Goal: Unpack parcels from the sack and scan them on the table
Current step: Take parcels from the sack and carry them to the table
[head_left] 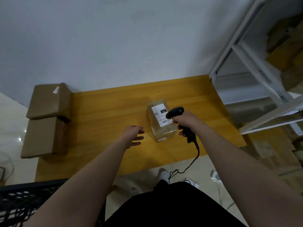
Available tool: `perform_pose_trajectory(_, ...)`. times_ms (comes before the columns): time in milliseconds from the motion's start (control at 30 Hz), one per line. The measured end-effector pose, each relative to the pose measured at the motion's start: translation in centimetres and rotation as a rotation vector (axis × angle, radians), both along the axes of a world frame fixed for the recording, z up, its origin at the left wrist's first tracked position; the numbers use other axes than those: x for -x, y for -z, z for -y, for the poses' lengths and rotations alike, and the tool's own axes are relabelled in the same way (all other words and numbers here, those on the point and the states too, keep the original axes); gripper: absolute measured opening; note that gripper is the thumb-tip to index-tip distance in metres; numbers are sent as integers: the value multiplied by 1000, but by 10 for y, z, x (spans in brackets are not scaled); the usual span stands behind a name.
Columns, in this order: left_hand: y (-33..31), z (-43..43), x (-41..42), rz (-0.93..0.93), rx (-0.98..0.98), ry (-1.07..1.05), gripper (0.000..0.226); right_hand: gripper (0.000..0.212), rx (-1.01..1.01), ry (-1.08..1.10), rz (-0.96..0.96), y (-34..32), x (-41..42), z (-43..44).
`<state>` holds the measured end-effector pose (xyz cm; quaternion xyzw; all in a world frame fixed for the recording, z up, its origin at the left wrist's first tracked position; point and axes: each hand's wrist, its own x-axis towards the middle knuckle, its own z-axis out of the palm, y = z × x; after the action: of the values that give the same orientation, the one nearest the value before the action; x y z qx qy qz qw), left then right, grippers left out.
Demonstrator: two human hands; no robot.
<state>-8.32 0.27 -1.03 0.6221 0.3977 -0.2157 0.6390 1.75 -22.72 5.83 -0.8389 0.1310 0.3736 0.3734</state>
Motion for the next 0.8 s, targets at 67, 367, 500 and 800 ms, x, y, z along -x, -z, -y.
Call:
perform_pose_trajectory(67,-1,-2,2,-3,0,12,13,28,-7,18,-2,0,1,-2)
perform_pose_trajectory(367,5,7,-20,-32,2,31,11,23,36,52,6,8,-11,12)
perform_pose_trajectory(500,13,24,-43,-48,-23,67,15,24,136,66,23,31,-29,43)
perform_pose_trajectory(800,54,86,-115,-112,-109,-100,55,23,193,212,-84,135,-92,107)
